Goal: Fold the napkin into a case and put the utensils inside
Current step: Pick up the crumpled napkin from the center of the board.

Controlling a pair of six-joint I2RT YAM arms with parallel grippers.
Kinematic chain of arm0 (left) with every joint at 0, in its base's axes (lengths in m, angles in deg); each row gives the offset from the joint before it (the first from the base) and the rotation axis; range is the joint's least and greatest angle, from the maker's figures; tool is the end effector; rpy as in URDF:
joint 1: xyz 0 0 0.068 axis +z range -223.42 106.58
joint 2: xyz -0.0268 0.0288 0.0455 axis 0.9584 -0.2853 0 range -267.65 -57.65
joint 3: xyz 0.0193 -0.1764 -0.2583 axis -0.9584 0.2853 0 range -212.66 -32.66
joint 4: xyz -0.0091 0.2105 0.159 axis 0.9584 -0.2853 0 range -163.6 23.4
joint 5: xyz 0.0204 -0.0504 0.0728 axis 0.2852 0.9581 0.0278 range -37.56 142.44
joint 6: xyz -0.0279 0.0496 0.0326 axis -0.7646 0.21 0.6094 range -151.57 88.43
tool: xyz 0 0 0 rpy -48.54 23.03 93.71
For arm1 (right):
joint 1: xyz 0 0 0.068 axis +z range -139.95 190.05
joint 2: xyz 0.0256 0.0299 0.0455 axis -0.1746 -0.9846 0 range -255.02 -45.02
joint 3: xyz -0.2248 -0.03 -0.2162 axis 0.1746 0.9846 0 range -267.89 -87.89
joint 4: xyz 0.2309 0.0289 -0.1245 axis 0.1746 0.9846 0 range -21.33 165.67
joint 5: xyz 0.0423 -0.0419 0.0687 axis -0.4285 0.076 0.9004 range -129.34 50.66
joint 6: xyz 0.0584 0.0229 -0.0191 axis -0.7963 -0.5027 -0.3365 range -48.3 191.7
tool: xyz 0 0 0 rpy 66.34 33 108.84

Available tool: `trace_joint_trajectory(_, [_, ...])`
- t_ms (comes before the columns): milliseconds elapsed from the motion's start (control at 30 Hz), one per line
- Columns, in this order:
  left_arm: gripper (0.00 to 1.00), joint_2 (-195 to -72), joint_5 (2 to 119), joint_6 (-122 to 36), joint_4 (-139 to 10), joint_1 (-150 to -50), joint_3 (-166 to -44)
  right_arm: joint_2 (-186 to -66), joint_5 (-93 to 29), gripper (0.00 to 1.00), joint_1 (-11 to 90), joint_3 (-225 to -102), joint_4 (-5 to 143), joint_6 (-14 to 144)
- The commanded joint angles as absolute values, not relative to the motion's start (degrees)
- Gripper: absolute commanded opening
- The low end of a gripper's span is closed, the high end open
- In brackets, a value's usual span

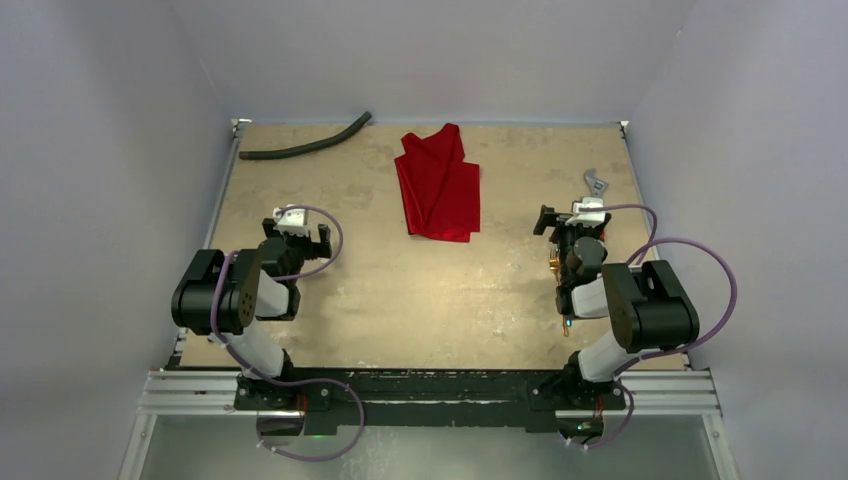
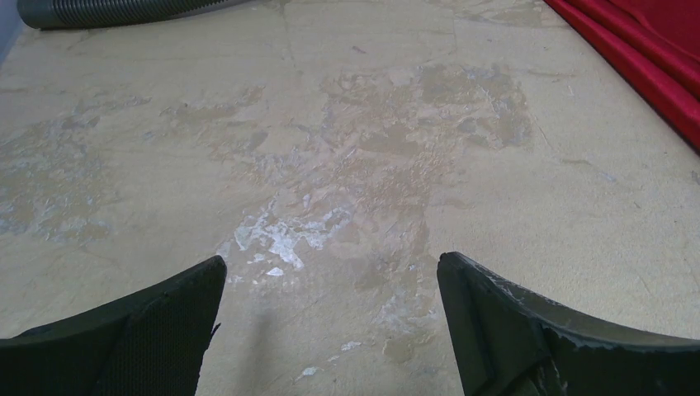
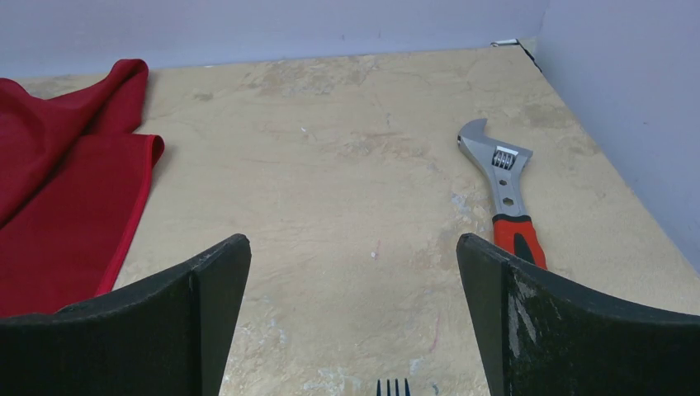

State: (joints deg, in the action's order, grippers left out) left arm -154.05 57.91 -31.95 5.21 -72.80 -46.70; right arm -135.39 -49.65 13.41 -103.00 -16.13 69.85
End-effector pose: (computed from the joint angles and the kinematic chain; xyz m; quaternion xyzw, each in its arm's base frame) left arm 0.2696 -0.0021 0.1569 0.0238 0.7685 -0.0353 0.6384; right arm 0.2661 0.0064 0.2157 0.0601 0.6441 -0.0234 0.7622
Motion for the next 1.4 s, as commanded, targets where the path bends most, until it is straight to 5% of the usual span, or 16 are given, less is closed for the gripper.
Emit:
trace_joint_trajectory(0, [0.98,-152.7,57.3,-31.8,6.9,-73.0,-47.9,-134.8,-49.2,0.99,13.3,-103.6,-19.3,70.8])
trace_joint_trajectory(300, [0.99,-152.3,58.7,-31.8,7.6,-72.9,-47.6,-133.4,-52.8,0.99,13.4,-104.0,-18.9,70.7])
trace_joint_trajectory(367, [0.99,-149.2,59.8,-32.6,4.8,-72.0,-48.2,-129.4,-57.9,0.99,13.6,-107.6,-7.2,68.6])
trace_joint_trajectory(467, [0.99,-142.1,59.5,-33.2,-12.7,-71.0,-55.0,-125.1,-62.2,0.99,13.6,-119.7,19.6,60.7])
trace_joint_trajectory(567, [0.99,-138.7,58.9,-31.1,-39.4,-70.9,-67.4,-123.9,-56.4,0.99,13.7,-128.8,30.4,64.6])
trace_joint_trajectory(667, [0.99,-139.2,60.0,-29.0,-56.6,-70.9,-78.6,-126.0,-58.8,0.99,11.4,-138.4,46.6,40.4])
trace_joint_trajectory(800, [0.99,-140.1,63.0,-28.3,-72.8,-71.0,-90.2,-131.1,-41.0,0.99,9.2,-150.5,49.7,42.1])
trace_joint_trajectory(1100, [0.99,-144.3,68.7,-32.1,-84.2,-73.0,-102.6,-149.5,-56.5,0.92,33.9,-172.4,59.2,54.9])
trace_joint_trajectory(1367, [0.99,-147.6,66.3,-32.9,-93.1,-73.0,-108.1,-173.3,-59.4,0.79,43.2,-197.3,71.4,59.5])
